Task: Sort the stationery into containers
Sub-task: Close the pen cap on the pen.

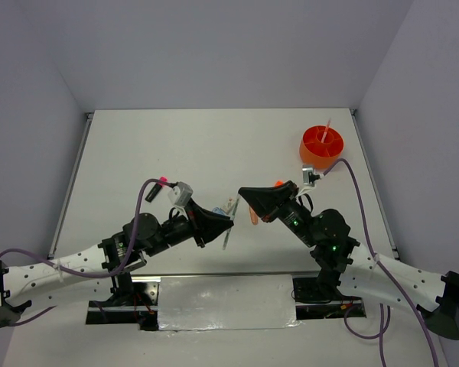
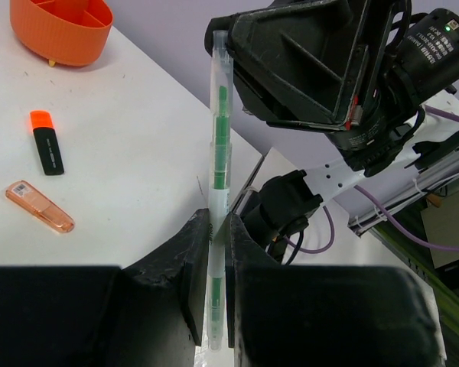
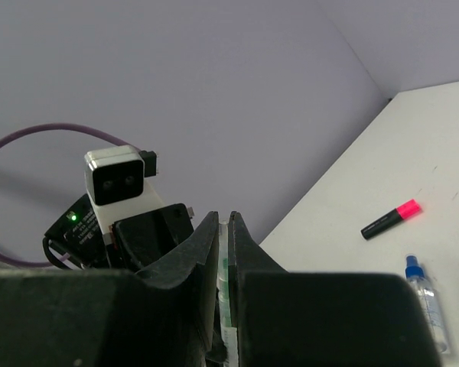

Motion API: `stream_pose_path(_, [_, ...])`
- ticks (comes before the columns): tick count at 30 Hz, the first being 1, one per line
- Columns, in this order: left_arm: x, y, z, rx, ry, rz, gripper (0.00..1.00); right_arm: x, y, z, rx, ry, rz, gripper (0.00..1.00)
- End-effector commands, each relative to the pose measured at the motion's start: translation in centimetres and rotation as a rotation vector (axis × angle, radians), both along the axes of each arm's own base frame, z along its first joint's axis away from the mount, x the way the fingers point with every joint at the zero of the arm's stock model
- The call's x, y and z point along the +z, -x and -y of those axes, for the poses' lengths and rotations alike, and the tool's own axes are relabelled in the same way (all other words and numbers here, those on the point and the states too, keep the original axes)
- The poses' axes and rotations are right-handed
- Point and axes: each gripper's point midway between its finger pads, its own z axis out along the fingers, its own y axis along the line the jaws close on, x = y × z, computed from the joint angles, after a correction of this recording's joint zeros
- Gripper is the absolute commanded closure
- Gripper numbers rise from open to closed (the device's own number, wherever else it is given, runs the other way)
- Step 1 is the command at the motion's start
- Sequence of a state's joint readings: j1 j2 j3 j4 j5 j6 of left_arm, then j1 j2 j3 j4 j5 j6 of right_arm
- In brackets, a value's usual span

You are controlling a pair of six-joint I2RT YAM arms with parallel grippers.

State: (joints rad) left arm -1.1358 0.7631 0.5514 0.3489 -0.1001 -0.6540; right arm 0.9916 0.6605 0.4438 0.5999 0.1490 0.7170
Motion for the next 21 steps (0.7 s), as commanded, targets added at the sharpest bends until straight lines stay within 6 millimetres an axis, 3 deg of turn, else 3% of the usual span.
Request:
stream_pose_path(1, [3.8, -0.1, -0.4, 0.015, 0.106, 0.081, 1.00, 0.7, 0.4, 0.5, 0.000, -0.047, 0.018, 1.00])
stream_pose_path(19, [5.9, -0.7, -0.4, 0.048, 0.145, 0.137, 1.00, -0.9, 1.2, -0.3, 0.056, -0.032, -0.004, 1.00])
stream_pose_path(21, [6.3, -0.7, -0.5, 0.047, 0.144, 0.155, 1.00, -0.9, 1.5, -0.5, 0.072, -0.025, 0.010, 0.91])
